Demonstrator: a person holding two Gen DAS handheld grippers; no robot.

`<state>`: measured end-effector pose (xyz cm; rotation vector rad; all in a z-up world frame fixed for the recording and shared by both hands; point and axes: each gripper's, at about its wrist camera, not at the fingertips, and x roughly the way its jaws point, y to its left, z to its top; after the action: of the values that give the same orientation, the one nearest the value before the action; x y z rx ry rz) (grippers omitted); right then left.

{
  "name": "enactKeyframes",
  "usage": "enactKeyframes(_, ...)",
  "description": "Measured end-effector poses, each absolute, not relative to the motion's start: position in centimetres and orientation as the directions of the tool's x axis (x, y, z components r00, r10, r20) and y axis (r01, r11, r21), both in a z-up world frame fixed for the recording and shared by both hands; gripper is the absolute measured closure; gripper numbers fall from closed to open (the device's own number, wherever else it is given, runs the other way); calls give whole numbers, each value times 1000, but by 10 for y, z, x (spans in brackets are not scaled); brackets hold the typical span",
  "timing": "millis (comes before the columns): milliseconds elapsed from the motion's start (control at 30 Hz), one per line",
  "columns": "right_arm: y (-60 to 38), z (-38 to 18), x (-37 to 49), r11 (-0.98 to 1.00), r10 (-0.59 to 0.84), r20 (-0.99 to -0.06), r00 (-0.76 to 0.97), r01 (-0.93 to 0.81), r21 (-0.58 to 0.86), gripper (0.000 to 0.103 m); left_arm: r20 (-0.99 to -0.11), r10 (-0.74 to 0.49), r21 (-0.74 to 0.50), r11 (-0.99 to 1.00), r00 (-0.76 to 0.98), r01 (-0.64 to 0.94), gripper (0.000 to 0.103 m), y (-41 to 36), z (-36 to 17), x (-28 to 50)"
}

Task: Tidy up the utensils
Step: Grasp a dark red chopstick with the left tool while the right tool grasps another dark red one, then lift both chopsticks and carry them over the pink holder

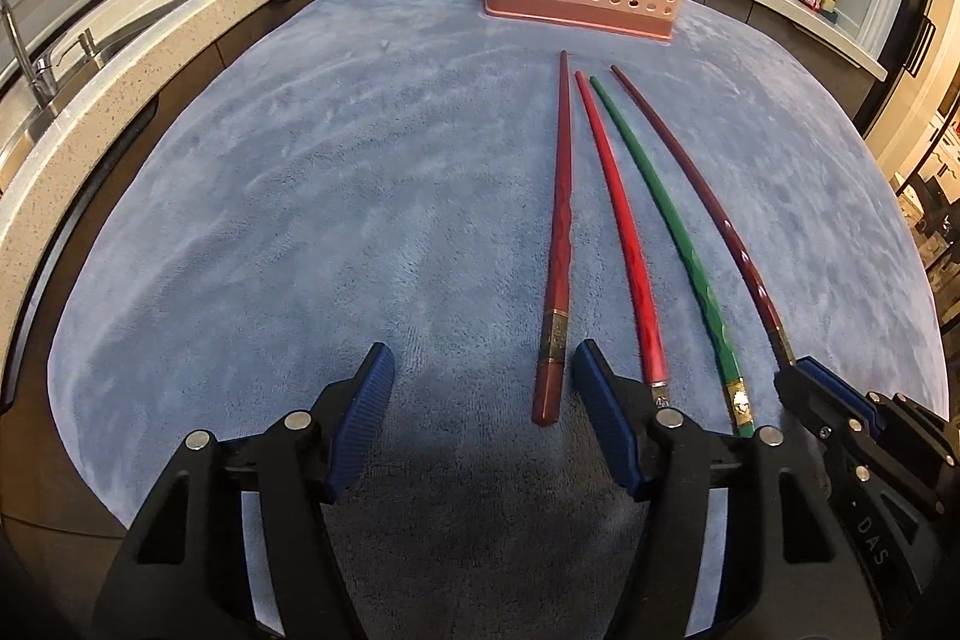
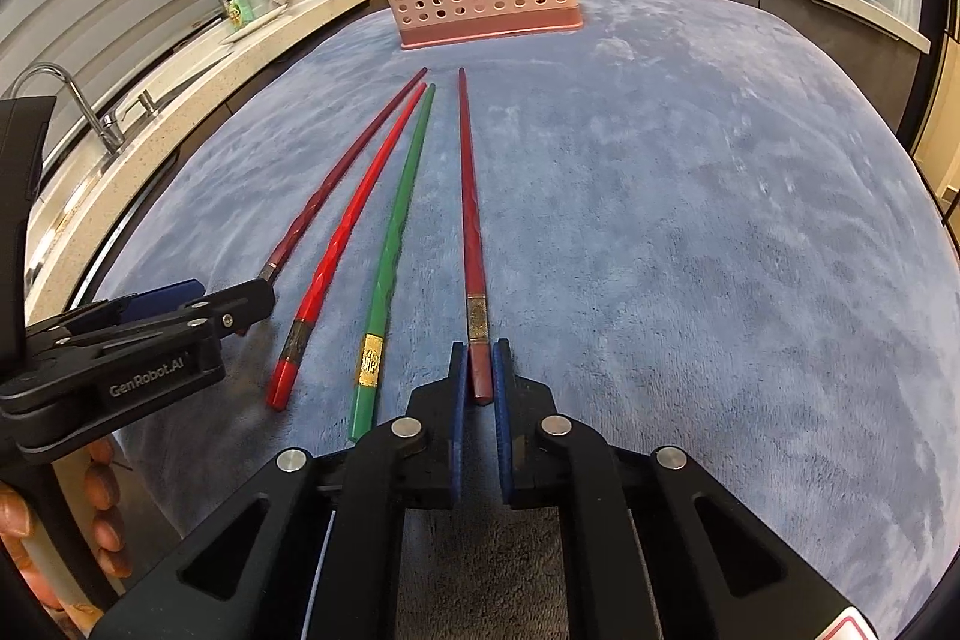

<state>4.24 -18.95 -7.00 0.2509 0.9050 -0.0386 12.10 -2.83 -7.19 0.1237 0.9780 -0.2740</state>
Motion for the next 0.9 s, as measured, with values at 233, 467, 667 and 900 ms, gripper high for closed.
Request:
enactKeyframes(233,-190,-71,42,969,75,-781,620,140,204,95,-830,-168,-9,958,532,287,63,-29,-72,123)
enactKeyframes(467,-190,-71,41,969,74,-782,618,142,203,95,-838,-182,-13,949,514,315,91,-31,-70,123)
enactKeyframes(667,-189,-69,36,967,78,-784,616,145,210,96,-843,-189,-18,946,504,324,92,-31,-68,120)
enactKeyframes(900,-190,-67,30,965,81,-783,617,148,216,96,-845,-203,-31,942,495,334,93,-31,-65,114)
